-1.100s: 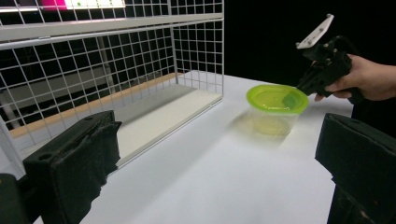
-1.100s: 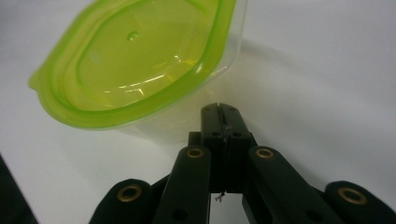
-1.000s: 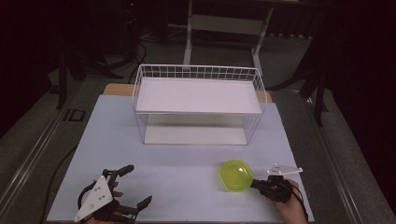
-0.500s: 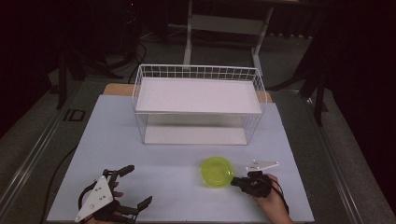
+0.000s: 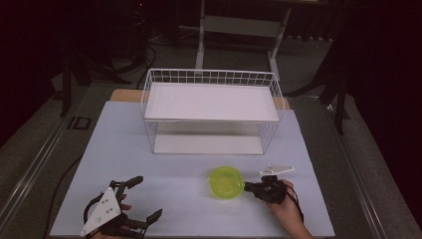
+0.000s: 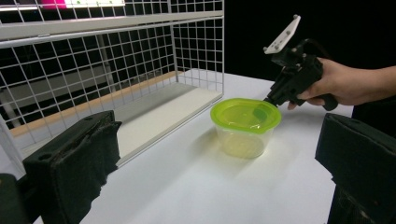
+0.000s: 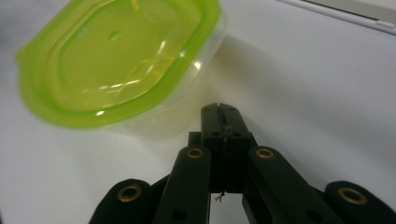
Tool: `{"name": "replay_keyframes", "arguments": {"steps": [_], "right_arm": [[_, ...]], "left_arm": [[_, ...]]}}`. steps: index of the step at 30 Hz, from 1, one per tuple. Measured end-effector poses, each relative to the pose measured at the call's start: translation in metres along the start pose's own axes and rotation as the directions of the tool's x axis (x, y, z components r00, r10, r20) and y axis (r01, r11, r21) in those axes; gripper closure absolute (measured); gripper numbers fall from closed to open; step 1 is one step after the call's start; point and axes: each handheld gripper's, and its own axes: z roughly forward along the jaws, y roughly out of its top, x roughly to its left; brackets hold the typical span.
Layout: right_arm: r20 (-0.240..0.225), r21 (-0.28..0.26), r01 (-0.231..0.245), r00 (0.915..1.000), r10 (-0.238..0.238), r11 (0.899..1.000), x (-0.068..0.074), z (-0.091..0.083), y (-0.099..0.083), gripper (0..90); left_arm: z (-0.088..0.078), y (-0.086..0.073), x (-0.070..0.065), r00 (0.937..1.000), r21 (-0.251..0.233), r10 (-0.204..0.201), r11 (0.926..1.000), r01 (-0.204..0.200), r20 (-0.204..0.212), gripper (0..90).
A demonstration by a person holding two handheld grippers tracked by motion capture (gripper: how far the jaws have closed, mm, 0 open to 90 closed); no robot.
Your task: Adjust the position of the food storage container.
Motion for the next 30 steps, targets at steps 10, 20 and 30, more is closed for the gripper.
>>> {"name": "replay_keyframes", "arguments": {"steps": [10,20,30], "right_arm": [[-0.02,0.026,-0.028,0.9994,0.029,0.999,0.004,0.015,0.004,90.0],[-0.065,0.044,-0.033,0.9972,0.036,0.998,0.022,0.025,0.007,90.0],[-0.094,0.053,-0.022,0.9952,0.027,0.998,0.033,0.039,0.017,90.0]], "left_arm": [[0.0,0.0,-0.001,1.0,0.001,-0.001,1.0,0.001,0.005,0.2],[0.0,0.0,-0.002,1.0,0.0,0.0,1.0,0.0,0.007,0.2],[0.001,0.0,-0.001,0.9999,0.004,-0.002,1.0,0.002,0.012,0.2]]}}
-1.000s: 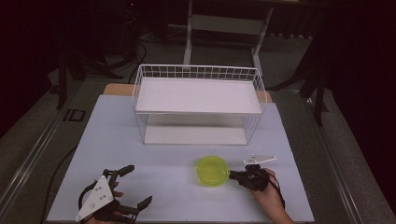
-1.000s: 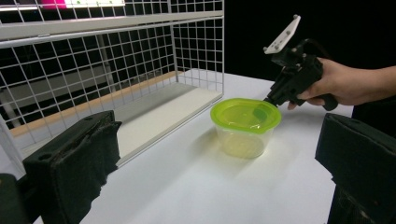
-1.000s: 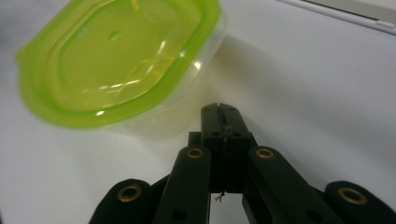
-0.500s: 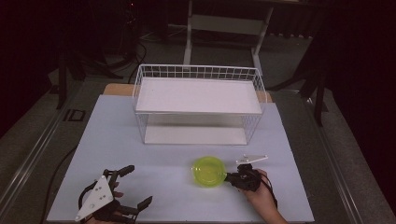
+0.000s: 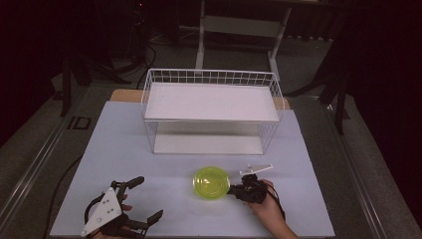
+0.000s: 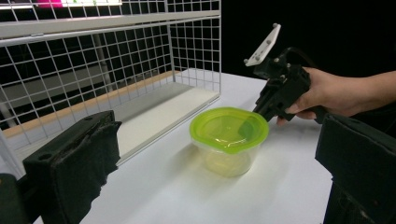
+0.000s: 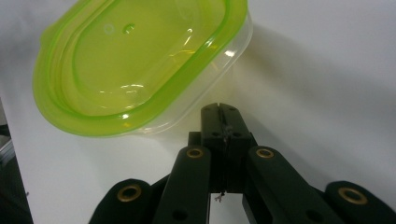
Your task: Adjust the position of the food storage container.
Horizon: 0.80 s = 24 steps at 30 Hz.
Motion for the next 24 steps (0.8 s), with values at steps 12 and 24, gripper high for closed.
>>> {"name": "replay_keyframes", "arguments": {"steps": [12,24], "right_arm": [[-0.027,0.012,0.016,0.9995,-0.016,1.0,0.01,0.019,0.01,89.9],[0.079,-0.042,0.109,0.9913,-0.106,0.993,0.013,-0.007,0.013,79.5]], "left_arm": [[-0.001,-0.001,0.002,0.9999,-0.006,-0.015,0.9999,0.015,0.002,0.2],[0.003,-0.002,0.001,0.9996,0.016,-0.017,0.9997,0.017,0.023,0.3]]}}
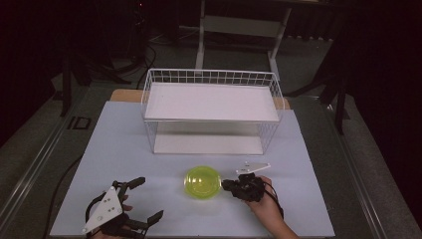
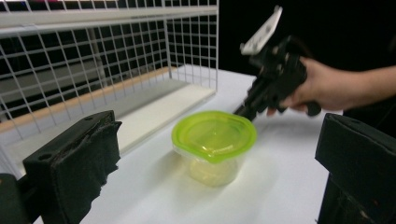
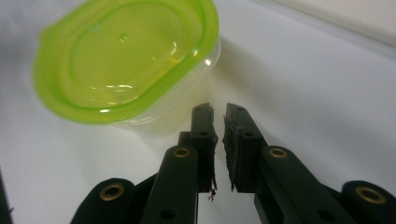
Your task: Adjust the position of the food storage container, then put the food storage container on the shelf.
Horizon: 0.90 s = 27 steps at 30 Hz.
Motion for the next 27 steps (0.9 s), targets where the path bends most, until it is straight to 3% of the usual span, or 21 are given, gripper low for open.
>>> {"name": "replay_keyframes", "arguments": {"steps": [6,9,12,13,14,19,21,25,27], "right_arm": [[0.033,-0.062,0.06,0.9978,-0.058,0.996,0.008,-0.024,0.003,53.6],[0.038,-0.136,0.067,0.9973,-0.063,0.988,0.011,-0.041,0.005,35.6],[0.031,-0.15,0.077,0.9968,-0.074,0.986,0.012,-0.045,0.006,29.2],[0.023,-0.162,0.091,0.9959,-0.088,0.983,0.014,-0.05,0.007,24.3],[0.021,-0.214,0.1,0.995,-0.097,0.972,0.017,-0.057,0.008,14.8],[0.028,-0.238,0.119,0.9928,-0.116,0.964,0.023,-0.068,0.008,14.5],[0.032,-0.234,0.128,0.9917,-0.124,0.964,0.025,-0.071,0.009,14.7],[0.032,-0.252,0.152,0.9884,-0.149,0.956,0.03,-0.078,0.013,16.3],[0.027,-0.267,0.174,0.9846,-0.173,0.948,0.033,-0.081,0.016,23.9]], "left_arm": [[0.005,0.001,-0.003,0.9999,0.0,0.003,1.0,-0.003,0.012,0.3],[0.006,0.0,-0.003,0.9999,0.007,0.0,1.0,0.0,0.017,0.3],[0.007,0.001,-0.003,0.9999,0.006,0.002,1.0,-0.002,0.017,0.2],[0.009,0.002,-0.004,0.9996,0.004,0.001,1.0,-0.001,0.027,0.2],[0.01,0.003,-0.005,0.9995,0.007,0.006,1.0,-0.006,0.031,0.2],[0.016,0.012,-0.005,0.9971,0.026,0.001,0.9997,-0.003,0.075,0.2],[0.017,0.015,-0.004,0.9957,0.019,-0.022,0.9996,0.021,0.09,0.2],[0.021,0.022,-0.001,0.9949,0.027,-0.026,0.9993,0.024,0.098,0.2],[0.023,0.026,0.0,0.994,0.025,-0.024,0.9995,0.021,0.107,0.2]]}}
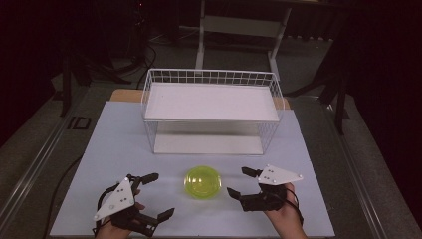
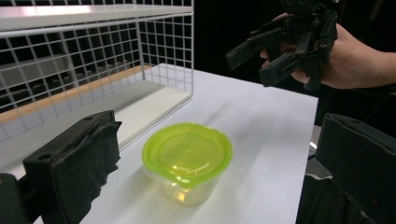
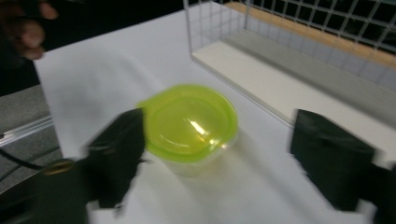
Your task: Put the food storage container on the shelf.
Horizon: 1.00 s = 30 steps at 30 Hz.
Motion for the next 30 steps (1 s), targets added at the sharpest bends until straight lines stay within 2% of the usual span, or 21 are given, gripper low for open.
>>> {"name": "replay_keyframes", "arguments": {"steps": [3,5,8,10,16,20,24,25,27,30], "right_arm": [[0.002,-0.023,0.054,0.9985,-0.054,0.998,0.005,-0.001,0.006,23.6],[-0.015,-0.029,0.064,0.9978,-0.065,0.998,0.006,-0.001,0.009,23.6],[-0.014,-0.041,0.065,0.9978,-0.066,0.997,0.006,0.0,0.013,21.4],[0.002,-0.048,0.07,0.9976,-0.07,0.996,0.006,0.0,0.016,20.3],[0.001,-0.072,0.048,0.9989,-0.048,0.996,0.001,0.001,0.021,17.4],[0.012,-0.063,0.048,0.9988,-0.048,0.997,-0.001,0.006,0.024,16.7],[0.026,-0.067,0.041,0.9989,-0.039,0.997,-0.004,0.012,0.026,15.1],[0.024,-0.056,0.029,0.9993,-0.028,0.998,-0.005,0.014,0.027,15.1],[0.02,-0.064,-0.002,0.9998,0.003,0.998,-0.008,0.015,0.027,15.2],[-0.004,-0.059,-0.049,0.9988,0.048,0.997,-0.012,0.018,0.028,15.1]], "left_arm": [[0.006,0.008,0.003,0.9995,-0.003,-0.018,0.9998,0.018,0.026,0.2],[0.009,0.011,0.004,0.9991,0.001,-0.025,0.9997,0.025,0.035,0.2],[0.017,0.022,0.008,0.9976,0.033,-0.042,0.9987,0.04,0.055,0.2],[0.02,0.025,0.01,0.9972,0.029,-0.05,0.9984,0.048,0.055,0.2],[0.033,0.029,0.015,0.9959,0.052,-0.054,0.9974,0.05,0.072,0.2],[0.04,0.03,0.017,0.9951,0.053,-0.063,0.9969,0.059,0.076,0.2],[0.046,0.03,0.02,0.9909,0.036,-0.095,0.9951,0.092,0.096,0.2],[0.047,0.03,0.021,0.9899,0.025,-0.099,0.9949,0.097,0.101,0.2],[0.049,0.031,0.022,0.9918,0.014,-0.095,0.9955,0.094,0.085,0.2],[0.054,0.033,0.026,0.9892,0.028,-0.113,0.9934,0.111,0.092,0.3]]}}
